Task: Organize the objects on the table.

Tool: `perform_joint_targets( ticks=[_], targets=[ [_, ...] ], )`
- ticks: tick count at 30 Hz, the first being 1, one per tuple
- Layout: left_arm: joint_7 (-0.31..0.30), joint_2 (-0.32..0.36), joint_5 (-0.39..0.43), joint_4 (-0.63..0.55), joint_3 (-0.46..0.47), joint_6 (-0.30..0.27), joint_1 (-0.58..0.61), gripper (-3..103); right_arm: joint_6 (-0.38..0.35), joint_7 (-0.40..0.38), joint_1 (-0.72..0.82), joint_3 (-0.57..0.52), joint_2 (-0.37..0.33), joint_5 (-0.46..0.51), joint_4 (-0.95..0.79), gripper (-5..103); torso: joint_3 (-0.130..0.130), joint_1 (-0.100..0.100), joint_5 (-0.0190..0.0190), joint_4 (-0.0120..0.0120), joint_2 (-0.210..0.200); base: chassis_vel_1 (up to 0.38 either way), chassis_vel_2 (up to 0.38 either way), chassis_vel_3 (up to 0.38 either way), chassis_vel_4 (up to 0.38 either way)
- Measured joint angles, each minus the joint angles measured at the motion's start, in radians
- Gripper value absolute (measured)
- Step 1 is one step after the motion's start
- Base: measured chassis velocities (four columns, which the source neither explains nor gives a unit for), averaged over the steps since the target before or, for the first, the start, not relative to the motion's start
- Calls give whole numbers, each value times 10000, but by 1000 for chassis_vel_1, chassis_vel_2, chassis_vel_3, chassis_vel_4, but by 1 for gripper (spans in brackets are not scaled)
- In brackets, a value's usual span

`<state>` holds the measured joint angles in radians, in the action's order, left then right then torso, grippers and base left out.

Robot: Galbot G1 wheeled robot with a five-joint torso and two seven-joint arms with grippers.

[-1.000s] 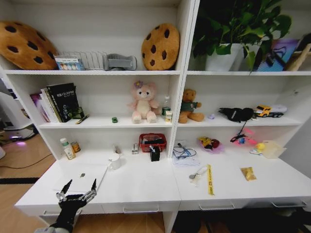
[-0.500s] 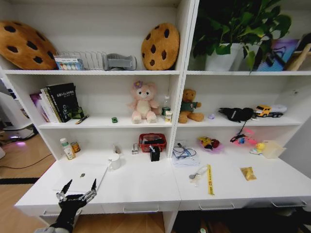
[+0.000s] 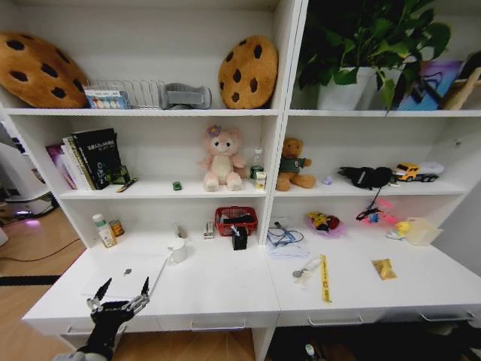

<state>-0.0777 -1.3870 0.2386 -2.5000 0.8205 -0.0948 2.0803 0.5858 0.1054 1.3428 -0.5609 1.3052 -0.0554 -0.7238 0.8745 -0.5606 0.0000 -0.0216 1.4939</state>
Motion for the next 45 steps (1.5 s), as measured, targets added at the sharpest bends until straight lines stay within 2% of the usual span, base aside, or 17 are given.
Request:
perform_joint_targets(
  ticks=[7, 9, 11, 23, 28, 30, 33, 36, 37, 38, 40, 41, 42, 44, 45],
  targets=[
    [0, 0, 0, 0, 0, 0, 0, 100, -156, 92, -1042, 71, -16, -187, 801, 26, 0, 0, 0, 2, 0, 0, 0, 0, 0],
    [0, 0, 0, 0, 0, 0, 0, 100, -259, 73, -1298, 84, 17, -415, 1015, 26, 0, 0, -2, 2, 0, 0, 0, 0, 0],
    [0, 0, 0, 0, 0, 0, 0, 100, -355, -26, -1692, 55, 97, -1162, 1347, 26, 0, 0, 0, 1, 0, 0, 0, 0, 0],
    [0, 0, 0, 0, 0, 0, 0, 100, -751, -518, -2292, 11, 359, -2114, 1738, 24, 0, -1, 0, 2, 0, 0, 0, 0, 0],
    [0, 0, 0, 0, 0, 0, 0, 100, -849, -586, -2263, 10, 367, -2188, 1779, 45, -1, 0, -1, 1, 1, 0, 0, 0, 0],
    [0, 0, 0, 0, 0, 0, 0, 100, -854, -600, -2257, 5, 368, -2187, 1780, 45, 0, 0, -1, 1, 1, 0, 0, 0, 0],
    [0, 0, 0, 0, 0, 0, 0, 100, -856, -617, -2210, -3, 368, -2166, 1755, 61, -1, -1, 0, 2, 1, 0, 0, 0, 0],
    [0, 0, 0, 0, 0, 0, 0, 100, -805, -618, -2023, -17, 368, -2152, 1591, 67, -1, -1, -1, 5, 1, 0, 0, 0, 0],
    [0, 0, 0, 0, 0, 0, 0, 100, -712, -612, -1733, -19, 368, -2161, 1393, 78, -1, -1, 0, 3, 2, 0, 0, 0, 0],
    [0, 0, 0, 0, 0, 0, 0, 100, -712, -612, -1733, -19, 368, -2161, 1393, 78, -1, -1, 0, 3, 2, 0, 0, 0, 0],
    [0, 0, 0, 0, 0, 0, 0, 100, -323, -620, -1044, -82, 384, -2248, 1013, 89, -2, 0, -1, 4, 1, 0, 0, 0, 0],
    [0, 0, 0, 0, 0, 0, 0, 100, -323, -620, -1044, -82, 384, -2248, 1013, 89, -2, 0, -1, 4, 1, 0, 0, 0, 0],
    [0, 0, 0, 0, 0, 0, 0, 100, -157, -620, -570, -96, 387, -2286, 726, 94, -1, -1, 1, 4, 1, 0, 0, 0, 0],
    [0, 0, 0, 1, 0, 0, 0, 100, -46, -617, -148, -97, 386, -2277, 449, 94, -1, 0, 2, -4, 1, 0, 0, 0, 0],
    [1, 0, 0, 1, 0, 0, 0, 100, 70, -602, 408, -93, 383, -2145, -6, 99, -2, 0, 0, -8, 2, 0, 0, 0, 0]
  ],
)
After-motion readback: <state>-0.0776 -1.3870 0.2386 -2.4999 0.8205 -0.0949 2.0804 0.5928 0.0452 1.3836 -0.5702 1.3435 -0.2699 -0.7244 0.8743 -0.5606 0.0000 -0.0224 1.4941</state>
